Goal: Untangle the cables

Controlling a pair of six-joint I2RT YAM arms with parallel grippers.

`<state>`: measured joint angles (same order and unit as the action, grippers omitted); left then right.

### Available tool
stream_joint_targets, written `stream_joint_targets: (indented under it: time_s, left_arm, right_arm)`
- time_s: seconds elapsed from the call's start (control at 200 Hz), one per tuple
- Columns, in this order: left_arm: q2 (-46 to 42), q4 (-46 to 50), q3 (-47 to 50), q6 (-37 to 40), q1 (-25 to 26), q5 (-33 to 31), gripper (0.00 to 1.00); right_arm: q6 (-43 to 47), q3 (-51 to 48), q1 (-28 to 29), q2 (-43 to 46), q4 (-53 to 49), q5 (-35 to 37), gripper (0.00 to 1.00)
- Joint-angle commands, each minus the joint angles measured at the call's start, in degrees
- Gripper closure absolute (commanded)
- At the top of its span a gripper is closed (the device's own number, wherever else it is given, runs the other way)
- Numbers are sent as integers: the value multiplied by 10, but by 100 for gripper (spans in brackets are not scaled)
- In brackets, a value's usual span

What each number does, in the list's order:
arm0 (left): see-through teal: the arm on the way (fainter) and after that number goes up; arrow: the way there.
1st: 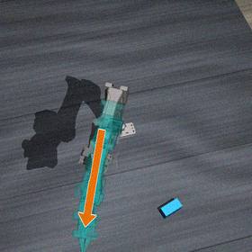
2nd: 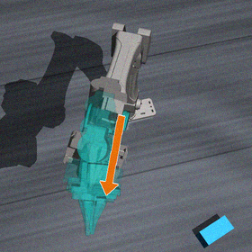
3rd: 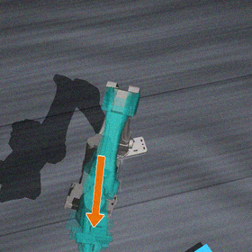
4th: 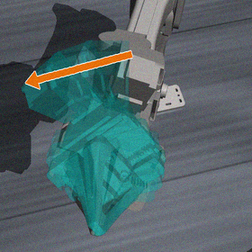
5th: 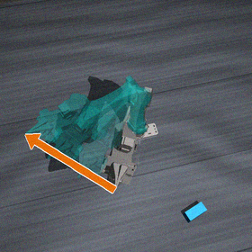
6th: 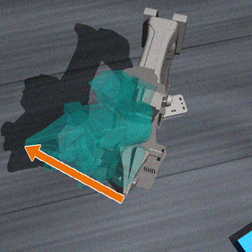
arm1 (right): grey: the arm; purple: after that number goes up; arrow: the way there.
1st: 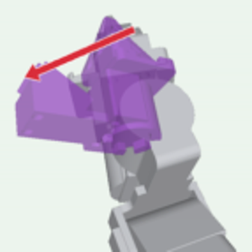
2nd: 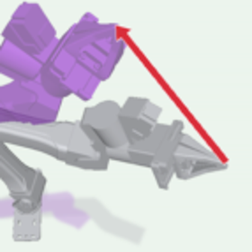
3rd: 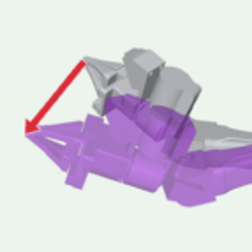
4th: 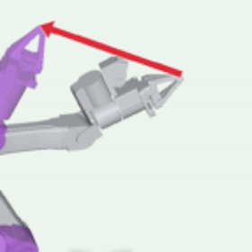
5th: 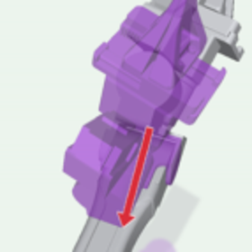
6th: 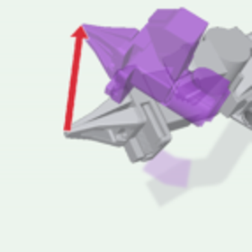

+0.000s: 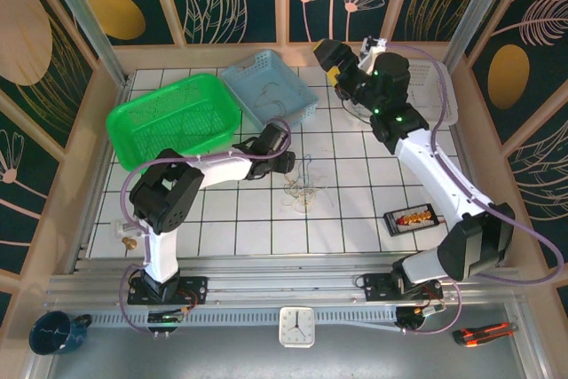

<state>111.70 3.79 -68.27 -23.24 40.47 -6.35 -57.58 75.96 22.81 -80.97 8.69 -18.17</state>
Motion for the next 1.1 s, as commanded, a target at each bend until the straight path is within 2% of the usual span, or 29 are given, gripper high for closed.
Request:
stream_joint_targets:
  time_s: [0.0, 0.185, 0.4, 0.575, 0.741, 1.096]
  left_arm:
    - [17, 22, -19, 42, 6, -27, 45]
    - [16, 0, -7, 52, 14, -19, 44]
    - [8, -36, 17, 45, 23, -9, 40]
    - [-16, -48, 47, 34, 25, -21, 36]
    - [-45, -68, 85, 32, 25, -30, 33]
    - [-36, -98, 90, 64, 25, -19, 32]
  right_arm:
    - [-1, 5, -5, 0, 19, -18, 1]
    - [9, -25, -6, 2, 20, -35, 1]
    - [63, -70, -5, 34, -32, 4, 1]
    - [80, -140, -8, 70, -13, 16, 1]
    - [92, -198, -8, 94, 30, -18, 2]
    - [119, -313, -6, 121, 66, -72, 14]
